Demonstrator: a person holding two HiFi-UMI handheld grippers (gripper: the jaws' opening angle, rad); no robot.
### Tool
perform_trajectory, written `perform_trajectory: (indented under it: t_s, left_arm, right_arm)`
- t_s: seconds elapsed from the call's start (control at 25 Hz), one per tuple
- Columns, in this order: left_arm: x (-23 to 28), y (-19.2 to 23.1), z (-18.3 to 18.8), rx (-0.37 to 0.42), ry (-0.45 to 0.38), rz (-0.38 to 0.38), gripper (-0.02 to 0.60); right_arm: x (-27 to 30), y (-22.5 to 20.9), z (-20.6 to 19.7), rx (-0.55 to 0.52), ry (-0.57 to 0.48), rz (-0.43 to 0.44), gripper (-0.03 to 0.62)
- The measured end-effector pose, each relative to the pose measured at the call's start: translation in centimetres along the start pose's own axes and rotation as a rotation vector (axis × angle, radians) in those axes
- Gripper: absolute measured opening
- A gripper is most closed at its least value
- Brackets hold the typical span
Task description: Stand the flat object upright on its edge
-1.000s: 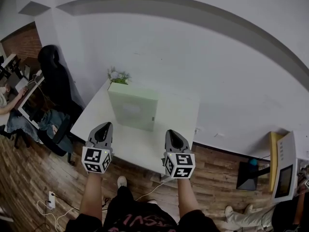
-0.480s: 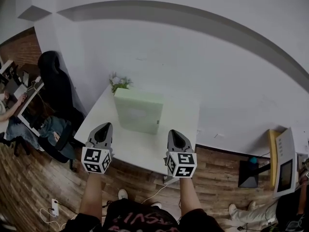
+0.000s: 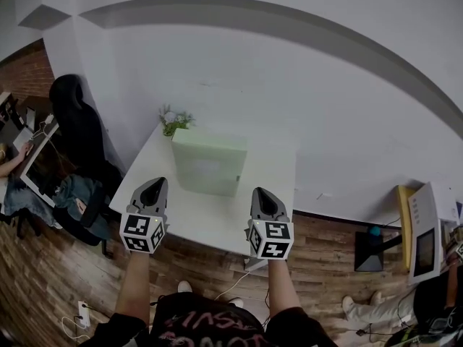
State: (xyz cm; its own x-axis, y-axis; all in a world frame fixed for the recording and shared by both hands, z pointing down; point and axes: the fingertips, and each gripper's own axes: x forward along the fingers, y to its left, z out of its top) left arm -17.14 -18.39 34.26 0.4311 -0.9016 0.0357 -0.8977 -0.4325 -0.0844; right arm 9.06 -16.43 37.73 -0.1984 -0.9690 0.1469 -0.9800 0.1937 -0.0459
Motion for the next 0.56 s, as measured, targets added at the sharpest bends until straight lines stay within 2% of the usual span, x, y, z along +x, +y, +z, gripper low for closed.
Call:
perform_trajectory:
  t_s: [0.4,0.56]
  left_arm:
    - [0.24,0.46,0.31,-0.024,-0.012,-0.026,0.014]
    - [0.34,1.01,0.73,-0.009,-0.019,-0.026,0.014]
  right_arm:
    - [-0.04,-0.07,0.58,-0.002,-0.01,-0.026,0.026]
    - [0.36,0.3,0.66,-0.002,-0.014,-0.027,0.026]
